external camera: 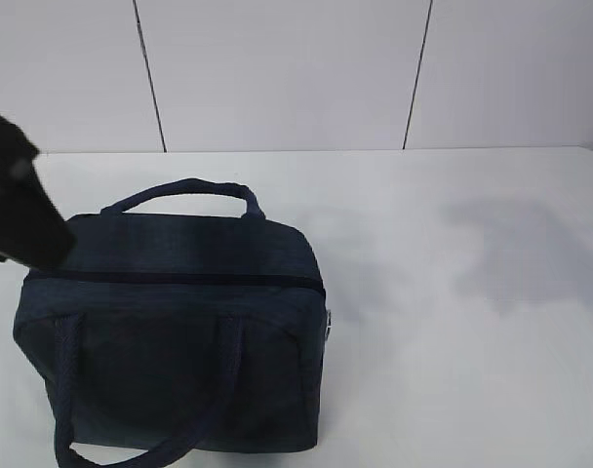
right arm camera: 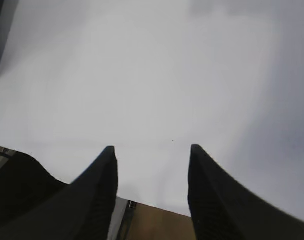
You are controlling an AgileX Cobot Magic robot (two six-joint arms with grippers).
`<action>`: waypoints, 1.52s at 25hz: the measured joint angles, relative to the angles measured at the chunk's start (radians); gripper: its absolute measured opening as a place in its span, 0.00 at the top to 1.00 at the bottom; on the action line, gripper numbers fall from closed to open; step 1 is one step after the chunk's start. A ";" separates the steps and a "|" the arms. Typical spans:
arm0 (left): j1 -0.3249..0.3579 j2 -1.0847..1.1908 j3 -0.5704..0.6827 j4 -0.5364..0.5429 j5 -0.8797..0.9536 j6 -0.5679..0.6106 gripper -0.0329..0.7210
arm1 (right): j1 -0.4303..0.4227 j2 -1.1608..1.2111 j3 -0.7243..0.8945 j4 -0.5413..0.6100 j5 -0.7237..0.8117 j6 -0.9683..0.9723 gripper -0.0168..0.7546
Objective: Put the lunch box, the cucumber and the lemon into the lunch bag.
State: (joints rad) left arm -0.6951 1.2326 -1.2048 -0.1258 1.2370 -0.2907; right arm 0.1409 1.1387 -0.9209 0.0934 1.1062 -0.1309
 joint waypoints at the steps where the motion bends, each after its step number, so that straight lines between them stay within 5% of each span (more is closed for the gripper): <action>1: 0.004 -0.028 0.013 0.000 0.000 0.000 0.53 | 0.000 -0.021 0.000 -0.015 0.007 0.005 0.55; 31: 0.013 -0.811 0.296 0.070 0.034 0.137 0.53 | 0.000 -0.731 0.002 -0.093 0.066 0.016 0.55; 38: 0.013 -1.003 0.331 0.075 0.040 0.225 0.53 | 0.000 -0.918 0.137 -0.106 0.068 0.016 0.55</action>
State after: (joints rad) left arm -0.6824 0.2299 -0.8740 -0.0504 1.2772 -0.0654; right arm 0.1409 0.2206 -0.7840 -0.0123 1.1746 -0.1147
